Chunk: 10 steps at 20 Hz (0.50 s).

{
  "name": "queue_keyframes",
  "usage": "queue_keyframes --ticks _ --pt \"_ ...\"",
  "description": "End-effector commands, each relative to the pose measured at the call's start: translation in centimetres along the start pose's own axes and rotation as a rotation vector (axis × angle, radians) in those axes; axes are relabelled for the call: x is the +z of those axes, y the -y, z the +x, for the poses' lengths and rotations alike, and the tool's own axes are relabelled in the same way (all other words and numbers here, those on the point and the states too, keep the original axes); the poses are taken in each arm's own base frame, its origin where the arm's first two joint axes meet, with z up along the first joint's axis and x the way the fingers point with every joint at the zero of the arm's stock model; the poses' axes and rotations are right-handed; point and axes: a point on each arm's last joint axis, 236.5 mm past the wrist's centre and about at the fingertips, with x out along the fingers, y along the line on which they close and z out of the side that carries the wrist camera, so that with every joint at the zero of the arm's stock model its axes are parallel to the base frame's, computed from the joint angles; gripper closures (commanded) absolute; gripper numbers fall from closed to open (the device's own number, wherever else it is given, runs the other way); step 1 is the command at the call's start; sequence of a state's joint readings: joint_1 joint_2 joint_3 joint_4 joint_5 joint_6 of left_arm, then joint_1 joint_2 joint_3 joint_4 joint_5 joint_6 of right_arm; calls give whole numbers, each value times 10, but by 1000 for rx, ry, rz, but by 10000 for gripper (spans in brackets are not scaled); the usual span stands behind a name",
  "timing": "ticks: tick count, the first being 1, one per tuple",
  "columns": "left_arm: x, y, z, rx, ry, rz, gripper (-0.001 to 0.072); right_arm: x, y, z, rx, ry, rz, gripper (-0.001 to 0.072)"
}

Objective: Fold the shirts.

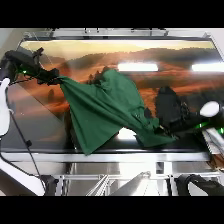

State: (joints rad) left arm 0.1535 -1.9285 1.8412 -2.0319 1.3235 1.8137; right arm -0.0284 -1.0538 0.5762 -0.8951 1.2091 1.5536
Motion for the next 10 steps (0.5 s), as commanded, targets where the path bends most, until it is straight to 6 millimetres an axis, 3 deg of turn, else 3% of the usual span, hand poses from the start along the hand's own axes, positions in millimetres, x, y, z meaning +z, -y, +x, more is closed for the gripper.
queue_keyframes --ticks 1,3,4,5,7,8,9,10 --pt "-2 -5 13 44 -107 58 700 -38 3 13 53 34 73 688" --pt "0 4 14 34 -111 61 691 -36 -1 11 70 51 69 688" --pt "3 8 11 31 -99 51 594 -32 -2 11 75 68 67 688" --pt "5 11 4 34 -85 49 364 -26 -2 10 77 91 68 688" --pt "11 18 -15 38 -50 64 97 -18 -2 9 77 126 56 688" --pt "11 20 -27 39 -36 64 -6 -14 -3 9 80 143 58 687" --pt "9 27 -36 28 -37 56 -4 -8 -3 8 84 168 61 675" --pt "0 40 -42 -16 -53 50 -4 -2 -5 6 93 195 66 486"
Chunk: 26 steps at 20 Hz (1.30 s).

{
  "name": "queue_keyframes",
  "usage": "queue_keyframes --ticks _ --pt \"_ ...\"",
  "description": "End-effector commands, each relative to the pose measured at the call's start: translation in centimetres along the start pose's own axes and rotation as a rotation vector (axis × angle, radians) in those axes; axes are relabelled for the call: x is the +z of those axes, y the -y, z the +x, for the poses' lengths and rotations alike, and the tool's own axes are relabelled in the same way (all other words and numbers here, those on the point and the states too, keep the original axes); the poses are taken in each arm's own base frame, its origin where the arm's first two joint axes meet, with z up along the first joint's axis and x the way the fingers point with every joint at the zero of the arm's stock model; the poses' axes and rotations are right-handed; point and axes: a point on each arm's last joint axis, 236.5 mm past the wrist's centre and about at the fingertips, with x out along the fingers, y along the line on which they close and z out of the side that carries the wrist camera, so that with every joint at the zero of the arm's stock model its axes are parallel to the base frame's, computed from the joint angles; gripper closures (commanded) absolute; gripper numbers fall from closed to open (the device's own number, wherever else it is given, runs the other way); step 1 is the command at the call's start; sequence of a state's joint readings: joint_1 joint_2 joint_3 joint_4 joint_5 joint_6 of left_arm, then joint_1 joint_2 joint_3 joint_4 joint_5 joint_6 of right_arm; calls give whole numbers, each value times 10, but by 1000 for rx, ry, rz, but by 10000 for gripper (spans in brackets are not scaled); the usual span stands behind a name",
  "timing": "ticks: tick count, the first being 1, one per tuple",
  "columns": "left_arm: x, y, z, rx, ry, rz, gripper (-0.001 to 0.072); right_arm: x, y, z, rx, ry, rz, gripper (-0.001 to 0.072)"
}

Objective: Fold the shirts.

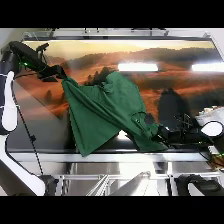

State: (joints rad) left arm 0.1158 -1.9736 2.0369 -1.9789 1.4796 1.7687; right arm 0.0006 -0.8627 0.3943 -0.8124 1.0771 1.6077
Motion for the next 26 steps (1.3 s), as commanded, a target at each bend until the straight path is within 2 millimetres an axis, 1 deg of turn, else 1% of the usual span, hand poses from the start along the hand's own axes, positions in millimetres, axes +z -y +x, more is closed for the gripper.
queue_keyframes --ticks 1,2,3,5,6,8,9,10,11,12,13,14,16,18,21,23,24,25,26 --pt "-22 28 -23 -73 -34 -17 -4 27 -8 -3 33 120 3 161" --pt "-42 33 -25 -79 -81 -24 -4 46 -14 -9 40 192 -18 95" --pt "-63 36 -24 -80 -131 -34 -4 65 -20 -19 45 262 -54 101" --pt "-116 40 -22 -99 -228 -79 -4 105 -28 -48 48 350 -108 226" --pt "-144 41 -18 -106 -265 -96 -3 125 -27 -64 45 361 -115 225" --pt "-198 39 -10 -108 -296 -160 -3 161 -14 -90 43 355 -86 224" --pt "-223 39 -6 -108 -287 -196 -3 176 -5 -99 46 349 -58 222" --pt "-242 41 -2 -113 -268 -229 -3 189 4 -106 49 335 -46 220" --pt "-255 47 0 -139 -233 -268 -3 196 11 -108 52 314 -45 165" --pt "-261 58 3 -188 -173 -320 -2 200 17 -107 55 290 -53 81" --pt "-263 71 5 -242 -115 -363 -3 202 20 -103 54 268 -76 78" --pt "-266 79 9 -273 -67 -401 -3 201 22 -98 50 252 -112 78" --pt "-278 80 21 -253 -27 -429 -2 198 19 -85 43 219 -193 78" --pt "-300 90 32 -255 -82 -451 -2 195 12 -77 38 204 -250 78" --pt "-343 113 49 -256 -246 -463 14 194 5 -71 33 200 -278 78" --pt "-372 120 65 -237 -346 -462 14 192 2 -69 35 193 -286 78" --pt "-380 121 72 -223 -376 -460 14 191 1 -68 36 189 -287 78" --pt "-385 120 80 -207 -390 -458 15 189 1 -68 38 181 -288 78" --pt "-385 119 87 -190 -394 -453 15 187 1 -67 41 173 -288 78"
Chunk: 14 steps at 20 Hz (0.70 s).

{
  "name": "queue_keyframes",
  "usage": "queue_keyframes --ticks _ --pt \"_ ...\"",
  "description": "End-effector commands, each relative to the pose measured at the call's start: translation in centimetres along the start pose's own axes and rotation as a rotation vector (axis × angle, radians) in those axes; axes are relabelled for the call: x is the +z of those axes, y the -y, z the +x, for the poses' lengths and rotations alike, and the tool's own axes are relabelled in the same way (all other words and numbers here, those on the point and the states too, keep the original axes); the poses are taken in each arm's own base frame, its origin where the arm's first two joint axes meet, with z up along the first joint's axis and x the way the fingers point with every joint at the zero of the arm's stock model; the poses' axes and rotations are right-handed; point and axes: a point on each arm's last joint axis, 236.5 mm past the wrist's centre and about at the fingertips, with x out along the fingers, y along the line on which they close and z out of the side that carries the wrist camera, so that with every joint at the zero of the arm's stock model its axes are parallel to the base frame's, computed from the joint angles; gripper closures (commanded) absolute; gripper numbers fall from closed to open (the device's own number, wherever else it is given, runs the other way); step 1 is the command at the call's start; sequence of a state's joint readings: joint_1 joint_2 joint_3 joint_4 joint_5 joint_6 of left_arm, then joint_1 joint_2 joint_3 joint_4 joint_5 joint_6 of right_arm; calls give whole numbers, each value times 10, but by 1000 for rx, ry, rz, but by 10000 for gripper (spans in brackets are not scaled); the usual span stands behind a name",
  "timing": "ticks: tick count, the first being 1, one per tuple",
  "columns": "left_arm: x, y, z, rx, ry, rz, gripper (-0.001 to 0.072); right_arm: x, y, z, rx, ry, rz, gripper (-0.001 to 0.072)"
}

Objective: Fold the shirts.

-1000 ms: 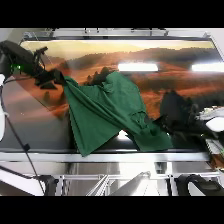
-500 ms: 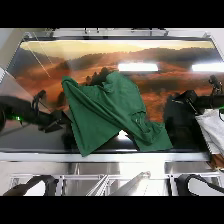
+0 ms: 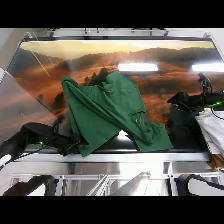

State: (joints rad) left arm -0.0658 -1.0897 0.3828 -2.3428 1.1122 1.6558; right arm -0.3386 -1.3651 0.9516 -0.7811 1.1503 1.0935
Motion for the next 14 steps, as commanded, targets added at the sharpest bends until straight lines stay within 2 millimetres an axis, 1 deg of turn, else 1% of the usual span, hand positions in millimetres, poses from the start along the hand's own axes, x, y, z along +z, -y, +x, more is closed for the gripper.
queue_keyframes --ticks 1,2,3,5,7,9,10,11,13,14 --pt "-2 -15 28 77 -28 -8 16 -7 -5 2 15 -30 -15 78" --pt "4 -12 31 85 -26 3 17 -10 -7 2 22 -43 -15 78" --pt "9 -6 32 88 -28 19 122 -14 -9 1 30 -61 -15 78" --pt "19 5 31 92 -26 58 701 -26 -15 0 56 -110 -22 78" --pt "29 17 25 81 -4 94 689 -49 -27 -4 116 -206 -93 78" --pt "36 20 15 91 31 134 689 -77 -45 -7 187 -315 -192 86" --pt "38 22 10 86 50 141 689 -85 -51 -5 200 -343 -221 119" --pt "39 23 3 81 66 144 689 -97 -58 0 215 -383 -246 139" --pt "44 25 -10 64 99 138 689 -124 -66 15 224 -457 -268 138" --pt "48 25 -16 54 123 130 689 -137 -67 23 219 -486 -275 138"
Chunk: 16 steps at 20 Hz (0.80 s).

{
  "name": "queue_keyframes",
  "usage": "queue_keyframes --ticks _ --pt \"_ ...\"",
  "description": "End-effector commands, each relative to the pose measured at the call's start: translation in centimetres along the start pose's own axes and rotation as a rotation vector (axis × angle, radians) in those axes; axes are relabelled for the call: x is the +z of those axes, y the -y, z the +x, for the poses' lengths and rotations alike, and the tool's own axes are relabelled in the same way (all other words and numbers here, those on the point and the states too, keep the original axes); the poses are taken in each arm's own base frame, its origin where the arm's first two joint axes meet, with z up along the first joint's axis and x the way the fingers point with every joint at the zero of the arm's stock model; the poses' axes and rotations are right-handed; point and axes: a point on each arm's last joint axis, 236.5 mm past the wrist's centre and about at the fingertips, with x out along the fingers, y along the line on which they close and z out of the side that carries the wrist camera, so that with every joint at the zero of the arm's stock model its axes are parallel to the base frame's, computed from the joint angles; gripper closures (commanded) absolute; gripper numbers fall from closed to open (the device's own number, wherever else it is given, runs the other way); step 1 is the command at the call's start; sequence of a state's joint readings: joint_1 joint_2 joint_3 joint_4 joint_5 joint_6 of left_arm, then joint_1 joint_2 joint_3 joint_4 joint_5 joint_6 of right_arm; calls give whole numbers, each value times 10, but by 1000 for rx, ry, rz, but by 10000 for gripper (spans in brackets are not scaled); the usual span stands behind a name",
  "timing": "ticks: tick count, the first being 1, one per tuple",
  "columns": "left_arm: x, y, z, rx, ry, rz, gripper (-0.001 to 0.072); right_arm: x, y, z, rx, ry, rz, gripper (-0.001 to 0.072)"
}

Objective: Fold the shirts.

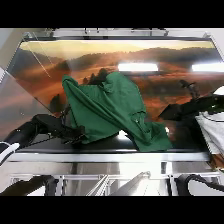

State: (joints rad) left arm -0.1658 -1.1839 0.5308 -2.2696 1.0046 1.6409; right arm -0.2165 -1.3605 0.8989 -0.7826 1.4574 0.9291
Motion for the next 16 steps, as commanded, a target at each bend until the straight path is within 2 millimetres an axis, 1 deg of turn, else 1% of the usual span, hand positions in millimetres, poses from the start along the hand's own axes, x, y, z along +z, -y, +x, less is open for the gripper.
queue_keyframes --ticks 1,3,5,6,8,9,10,11,12,13,14,15,16 --pt "9 2 -22 -30 54 -16 689 -36 -15 40 31 -138 -59 139" --pt "16 -2 -32 -41 85 -42 689 -51 -13 65 10 -172 -74 138" --pt "22 -7 -38 -48 107 -69 689 -61 -10 84 -16 -192 -90 139" --pt "23 -10 -40 -49 109 -81 689 -64 -11 90 -19 -207 -98 139" --pt "26 -14 -42 -51 118 -99 689 -69 -20 99 -2 -231 -117 141" --pt "27 -15 -43 -53 124 -106 689 -68 -27 101 17 -229 -127 276" --pt "29 -16 -44 -54 132 -111 689 -68 -38 101 68 -224 -156 641" --pt "31 -17 -45 -52 141 -110 689 -65 -53 100 130 -207 -165 687" --pt "34 -16 -48 -62 150 -95 689 -59 -71 97 206 -174 -185 688" --pt "38 -13 -54 -71 163 -80 689 -49 -88 90 268 -135 -209 689" --pt "47 -1 -71 -108 208 -36 688 -35 -105 74 316 -84 -237 689" --pt "58 20 -102 -163 285 43 688 -15 -123 49 355 -13 -276 689" --pt "69 43 -149 -212 393 118 688 9 -148 8 401 104 -340 689"
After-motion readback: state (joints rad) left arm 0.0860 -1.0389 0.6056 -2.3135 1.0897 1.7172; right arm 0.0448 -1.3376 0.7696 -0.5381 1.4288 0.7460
